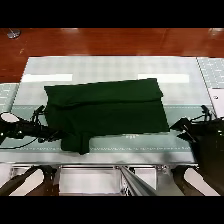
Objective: Fold the shirts.
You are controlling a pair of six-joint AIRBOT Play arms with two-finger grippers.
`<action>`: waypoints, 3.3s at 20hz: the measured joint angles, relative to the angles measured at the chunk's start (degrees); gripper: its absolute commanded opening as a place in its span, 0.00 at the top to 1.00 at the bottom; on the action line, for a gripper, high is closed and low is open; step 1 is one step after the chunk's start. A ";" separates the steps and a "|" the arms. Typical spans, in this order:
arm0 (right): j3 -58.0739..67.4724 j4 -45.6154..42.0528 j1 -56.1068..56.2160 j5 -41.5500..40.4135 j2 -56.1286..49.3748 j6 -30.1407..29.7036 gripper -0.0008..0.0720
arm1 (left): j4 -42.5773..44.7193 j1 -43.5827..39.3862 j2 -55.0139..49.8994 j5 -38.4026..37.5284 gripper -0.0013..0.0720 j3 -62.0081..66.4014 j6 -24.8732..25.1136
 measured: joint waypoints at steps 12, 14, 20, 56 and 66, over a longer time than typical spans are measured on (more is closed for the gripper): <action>10.03 6.71 13.99 -5.79 -10.40 -0.04 0.95 | -3.10 2.56 -0.02 1.07 0.96 4.00 -0.09; 14.12 6.93 13.68 -4.92 -10.71 -0.33 0.95 | -4.28 4.70 -0.07 0.24 0.96 7.37 -0.13; 26.75 8.50 15.74 -5.11 -14.10 -0.26 0.95 | -5.40 5.51 -0.70 4.39 0.96 14.88 -3.80; 62.05 7.28 11.96 4.59 -46.80 1.49 0.14 | -2.86 11.74 0.15 9.62 0.02 25.75 -5.22; 61.64 8.98 21.68 5.42 -50.36 5.16 0.77 | -15.15 -10.36 9.75 14.25 0.03 12.68 -2.21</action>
